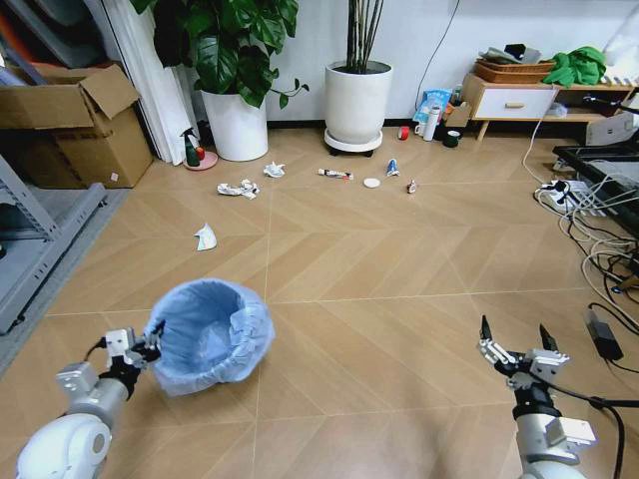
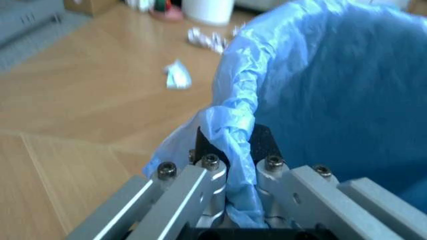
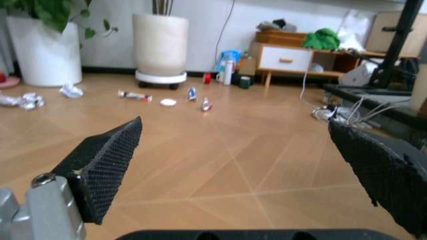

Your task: Pick up the trash bin and place the garbage on the floor into it.

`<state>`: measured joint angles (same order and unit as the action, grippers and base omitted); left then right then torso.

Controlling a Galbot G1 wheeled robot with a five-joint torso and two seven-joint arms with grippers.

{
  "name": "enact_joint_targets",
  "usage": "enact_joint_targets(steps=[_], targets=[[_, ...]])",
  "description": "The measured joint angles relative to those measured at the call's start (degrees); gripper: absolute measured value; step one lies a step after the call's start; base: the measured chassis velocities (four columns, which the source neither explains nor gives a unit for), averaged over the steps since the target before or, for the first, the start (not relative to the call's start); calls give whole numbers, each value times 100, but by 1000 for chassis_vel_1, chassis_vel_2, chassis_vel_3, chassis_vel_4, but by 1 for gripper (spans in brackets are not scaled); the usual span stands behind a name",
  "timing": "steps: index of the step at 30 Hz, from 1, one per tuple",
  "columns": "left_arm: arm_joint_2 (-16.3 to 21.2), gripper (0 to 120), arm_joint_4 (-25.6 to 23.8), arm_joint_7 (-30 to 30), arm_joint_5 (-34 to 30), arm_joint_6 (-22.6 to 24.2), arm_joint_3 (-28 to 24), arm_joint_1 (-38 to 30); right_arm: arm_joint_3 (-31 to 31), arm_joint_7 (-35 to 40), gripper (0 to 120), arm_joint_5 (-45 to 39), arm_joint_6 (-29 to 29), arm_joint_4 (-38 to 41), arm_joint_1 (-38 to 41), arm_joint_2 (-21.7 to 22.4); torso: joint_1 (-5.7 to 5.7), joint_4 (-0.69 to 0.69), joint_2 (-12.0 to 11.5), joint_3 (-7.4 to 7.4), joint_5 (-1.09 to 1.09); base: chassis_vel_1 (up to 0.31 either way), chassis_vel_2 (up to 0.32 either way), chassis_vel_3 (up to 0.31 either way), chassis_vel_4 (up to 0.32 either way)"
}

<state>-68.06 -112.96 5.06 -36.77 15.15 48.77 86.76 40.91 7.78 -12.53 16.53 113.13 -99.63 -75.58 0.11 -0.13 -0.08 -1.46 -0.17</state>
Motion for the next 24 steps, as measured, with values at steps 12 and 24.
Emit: enact_joint_targets(steps=[12,24], targets=[[-310,0,-353,48,241,-187,226,219,-198,-117,100,-144,149,-447,86,6,0,0,0,0,0,0,0,0,0],[-460,0,-402,68,431,-192,89,260,-163,-149,100,-185,251,-491,112,17,0,0,0,0,0,-83,71,77,-72]])
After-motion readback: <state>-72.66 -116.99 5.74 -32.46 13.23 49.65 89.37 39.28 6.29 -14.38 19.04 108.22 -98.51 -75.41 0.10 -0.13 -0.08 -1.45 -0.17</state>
